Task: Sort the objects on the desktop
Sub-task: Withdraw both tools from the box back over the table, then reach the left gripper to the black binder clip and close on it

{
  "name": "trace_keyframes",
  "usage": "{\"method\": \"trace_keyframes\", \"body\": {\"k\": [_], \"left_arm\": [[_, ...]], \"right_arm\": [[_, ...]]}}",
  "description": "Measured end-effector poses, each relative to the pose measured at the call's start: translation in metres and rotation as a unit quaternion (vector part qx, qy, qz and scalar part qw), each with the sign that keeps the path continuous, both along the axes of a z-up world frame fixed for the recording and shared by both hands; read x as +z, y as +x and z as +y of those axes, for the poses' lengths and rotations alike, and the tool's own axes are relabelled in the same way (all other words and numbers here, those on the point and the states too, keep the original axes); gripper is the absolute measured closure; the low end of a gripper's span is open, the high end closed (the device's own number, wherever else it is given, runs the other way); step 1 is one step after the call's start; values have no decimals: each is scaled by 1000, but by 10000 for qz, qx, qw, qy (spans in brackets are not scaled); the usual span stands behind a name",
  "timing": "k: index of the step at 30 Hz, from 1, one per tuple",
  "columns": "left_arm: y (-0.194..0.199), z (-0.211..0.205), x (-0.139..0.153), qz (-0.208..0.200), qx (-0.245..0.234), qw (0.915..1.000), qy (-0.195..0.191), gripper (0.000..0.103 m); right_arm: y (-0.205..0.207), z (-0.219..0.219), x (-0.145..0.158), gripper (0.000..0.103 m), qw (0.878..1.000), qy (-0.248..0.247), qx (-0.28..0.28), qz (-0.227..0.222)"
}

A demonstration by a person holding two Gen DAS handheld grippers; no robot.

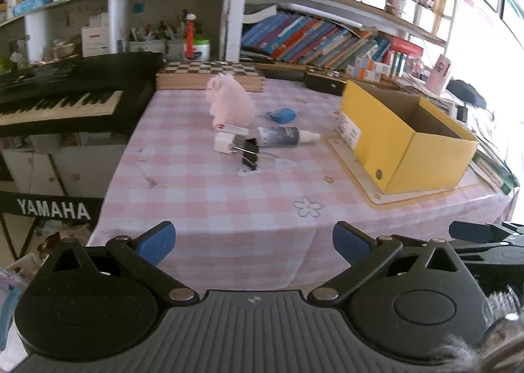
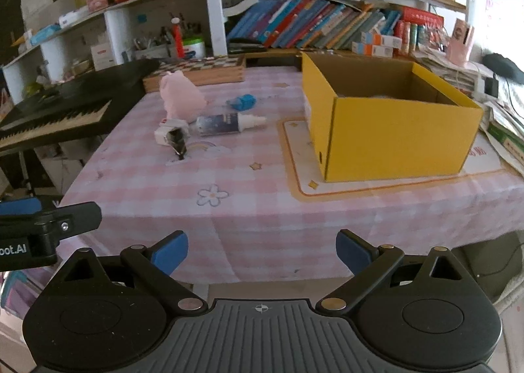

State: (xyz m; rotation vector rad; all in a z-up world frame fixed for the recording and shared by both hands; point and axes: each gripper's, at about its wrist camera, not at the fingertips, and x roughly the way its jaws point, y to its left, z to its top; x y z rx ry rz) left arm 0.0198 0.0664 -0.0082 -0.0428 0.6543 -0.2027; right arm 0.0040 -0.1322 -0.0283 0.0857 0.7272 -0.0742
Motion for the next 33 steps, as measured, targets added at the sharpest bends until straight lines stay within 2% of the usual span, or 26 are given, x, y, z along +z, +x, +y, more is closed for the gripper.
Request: {"method": "trace_keyframes", "body": {"k": [8, 14, 21, 24, 33], "left_arm": [[-6, 19, 5, -132, 217, 9997, -20, 0], [-4, 27, 5, -140, 345, 9993, -66, 0], [13, 26, 0, -50, 394, 9991, -137, 0], [22, 24, -1, -39, 398, 9991, -115, 0], [58, 15, -4, 23, 510, 9986, -131, 0]], "right_arm": [[12, 23, 2, 6, 9987, -67, 510, 2], [21, 32, 2, 7, 9977, -134, 671, -25], [36, 31, -1, 7, 9965, -153, 826, -12], [49, 28, -3, 12, 9966, -144, 816, 29], [87, 20, -6, 14, 9944, -103, 1046, 89]]}}
